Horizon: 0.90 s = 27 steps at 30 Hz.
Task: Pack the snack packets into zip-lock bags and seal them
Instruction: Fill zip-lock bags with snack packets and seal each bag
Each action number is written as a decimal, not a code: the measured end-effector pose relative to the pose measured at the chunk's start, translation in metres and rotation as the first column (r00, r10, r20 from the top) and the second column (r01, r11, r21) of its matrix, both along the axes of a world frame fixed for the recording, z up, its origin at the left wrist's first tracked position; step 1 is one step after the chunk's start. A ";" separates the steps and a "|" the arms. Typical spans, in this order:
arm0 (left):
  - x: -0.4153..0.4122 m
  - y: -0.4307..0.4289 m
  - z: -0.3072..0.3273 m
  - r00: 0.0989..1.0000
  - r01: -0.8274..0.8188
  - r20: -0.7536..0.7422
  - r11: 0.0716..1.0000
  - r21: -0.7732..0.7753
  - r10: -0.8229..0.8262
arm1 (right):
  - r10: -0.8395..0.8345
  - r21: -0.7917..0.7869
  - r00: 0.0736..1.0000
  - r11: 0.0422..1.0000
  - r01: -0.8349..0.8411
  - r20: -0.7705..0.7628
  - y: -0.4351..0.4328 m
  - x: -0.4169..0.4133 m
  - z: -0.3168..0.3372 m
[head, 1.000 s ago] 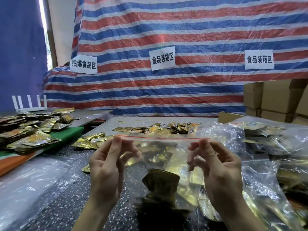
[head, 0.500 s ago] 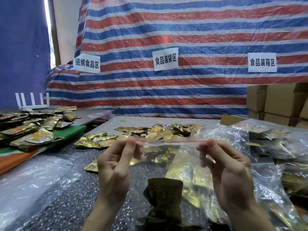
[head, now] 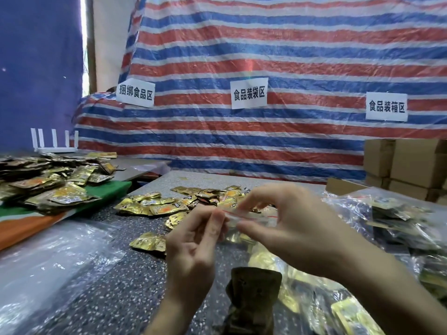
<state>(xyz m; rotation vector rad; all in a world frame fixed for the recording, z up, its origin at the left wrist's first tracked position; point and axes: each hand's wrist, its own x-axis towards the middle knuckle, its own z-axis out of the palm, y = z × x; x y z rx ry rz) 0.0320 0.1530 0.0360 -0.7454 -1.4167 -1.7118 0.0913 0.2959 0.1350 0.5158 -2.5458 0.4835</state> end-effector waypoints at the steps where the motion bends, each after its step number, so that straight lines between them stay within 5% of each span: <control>1: 0.000 0.000 0.001 1.000 -0.008 -0.002 1.000 -0.010 0.008 | 0.009 0.015 1.000 1.000 -0.009 0.009 -0.003 -0.002 0.003; 16: 0.002 0.000 0.003 0.990 -0.114 -0.109 0.971 -0.208 0.093 | 0.081 0.095 0.997 0.992 -0.080 -0.004 -0.006 -0.005 0.008; 27: 0.003 0.002 -0.001 0.999 0.041 0.003 0.994 -0.105 -0.040 | 0.103 0.000 0.994 0.995 -0.103 0.031 0.009 -0.004 0.002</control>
